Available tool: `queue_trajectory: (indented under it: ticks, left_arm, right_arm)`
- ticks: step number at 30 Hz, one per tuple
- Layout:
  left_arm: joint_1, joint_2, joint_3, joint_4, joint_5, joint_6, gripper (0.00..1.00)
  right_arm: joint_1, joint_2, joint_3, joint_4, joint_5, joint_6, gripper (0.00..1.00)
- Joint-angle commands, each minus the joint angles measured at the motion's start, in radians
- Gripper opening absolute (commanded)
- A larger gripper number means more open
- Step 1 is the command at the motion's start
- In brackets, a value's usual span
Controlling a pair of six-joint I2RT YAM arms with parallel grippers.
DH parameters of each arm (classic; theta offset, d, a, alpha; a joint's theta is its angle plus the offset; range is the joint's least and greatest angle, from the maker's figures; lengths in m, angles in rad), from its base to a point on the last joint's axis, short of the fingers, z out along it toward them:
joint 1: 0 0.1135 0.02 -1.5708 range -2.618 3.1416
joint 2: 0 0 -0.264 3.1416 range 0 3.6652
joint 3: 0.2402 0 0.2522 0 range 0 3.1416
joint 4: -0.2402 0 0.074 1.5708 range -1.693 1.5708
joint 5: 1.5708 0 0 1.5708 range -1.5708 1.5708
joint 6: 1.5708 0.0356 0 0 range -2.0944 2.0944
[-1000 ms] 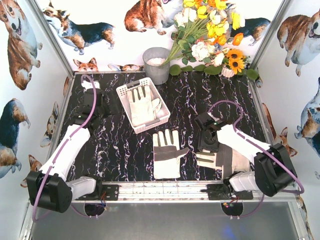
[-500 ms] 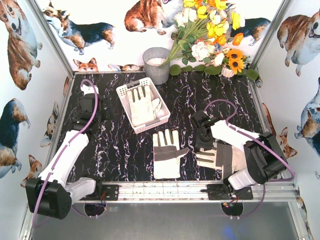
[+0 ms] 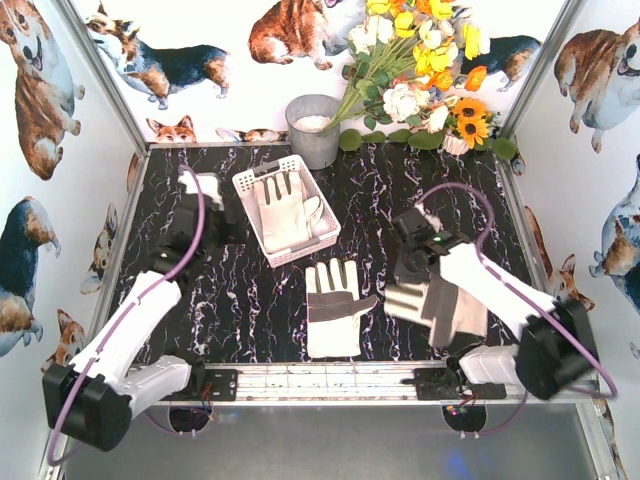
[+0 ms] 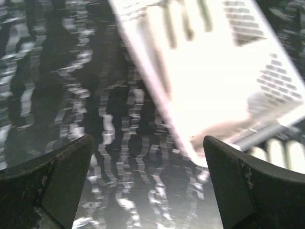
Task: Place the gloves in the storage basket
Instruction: Pick up the glove from the center of the board.
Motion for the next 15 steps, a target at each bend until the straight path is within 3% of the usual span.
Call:
queue_trajectory:
  ticks: [1,4,7,15]
  left_arm:
    - [-0.189,-0.016,-0.037,0.155,0.07,-0.087,0.92]
    - [-0.368,0.026,-0.046,0.275,0.088,-0.139,0.92]
    - [-0.475,0.095,-0.043,0.422,0.149,-0.174,0.93]
    - [-0.562,0.269,-0.052,0.802,0.329,-0.298,0.95]
  right_arm:
    - [-0.004,-0.144,0.087,0.012,0.07,0.034,0.0]
    - [-0.004,-0.222,0.097,0.049,0.071,0.05,0.0]
    - [-0.004,-0.254,0.128,0.059,0.069,0.06,0.0]
    - [-0.005,-0.277,0.24,0.062,0.044,0.064,0.0]
